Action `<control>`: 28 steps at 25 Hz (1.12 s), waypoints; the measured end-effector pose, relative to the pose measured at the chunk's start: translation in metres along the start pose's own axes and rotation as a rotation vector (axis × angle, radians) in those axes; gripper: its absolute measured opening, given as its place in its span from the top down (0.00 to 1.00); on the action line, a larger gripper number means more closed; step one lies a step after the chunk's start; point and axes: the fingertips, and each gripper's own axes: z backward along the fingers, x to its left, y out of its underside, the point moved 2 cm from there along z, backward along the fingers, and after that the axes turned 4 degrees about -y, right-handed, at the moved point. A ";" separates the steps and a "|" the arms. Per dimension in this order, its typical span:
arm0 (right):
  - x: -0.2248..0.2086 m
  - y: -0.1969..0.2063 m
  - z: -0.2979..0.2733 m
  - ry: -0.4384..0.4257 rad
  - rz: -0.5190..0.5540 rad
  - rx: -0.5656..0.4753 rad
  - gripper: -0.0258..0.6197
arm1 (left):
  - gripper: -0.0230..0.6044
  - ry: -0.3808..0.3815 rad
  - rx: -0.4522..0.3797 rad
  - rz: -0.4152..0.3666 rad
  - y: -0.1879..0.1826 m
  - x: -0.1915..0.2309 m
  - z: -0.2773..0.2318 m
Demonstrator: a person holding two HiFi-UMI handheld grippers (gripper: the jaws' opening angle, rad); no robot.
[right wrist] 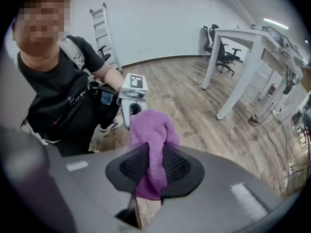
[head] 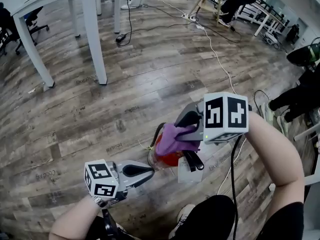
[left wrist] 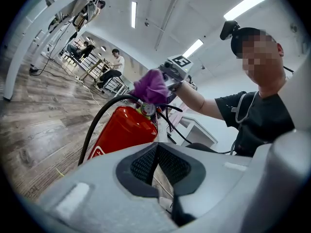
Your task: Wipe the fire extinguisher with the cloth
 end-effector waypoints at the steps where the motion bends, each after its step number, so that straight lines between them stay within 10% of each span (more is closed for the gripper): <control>1: -0.011 0.000 -0.005 -0.003 -0.034 -0.012 0.85 | 0.96 0.002 0.001 -0.003 0.001 -0.001 0.001; 7: -0.033 -0.004 -0.013 -0.058 -0.162 -0.099 0.85 | 0.96 -0.005 -0.009 0.000 0.001 -0.002 0.005; 20: 0.075 0.006 0.029 -0.038 0.018 -0.002 0.85 | 0.96 0.015 -0.026 -0.019 -0.004 -0.011 0.007; 27: 0.078 -0.028 0.061 -0.043 -0.223 -0.473 0.85 | 0.95 0.060 -0.171 -0.143 -0.053 -0.046 0.005; 28: 0.072 -0.029 0.065 -0.024 -0.270 -0.522 0.85 | 0.82 0.062 -0.205 -0.147 -0.062 -0.051 0.005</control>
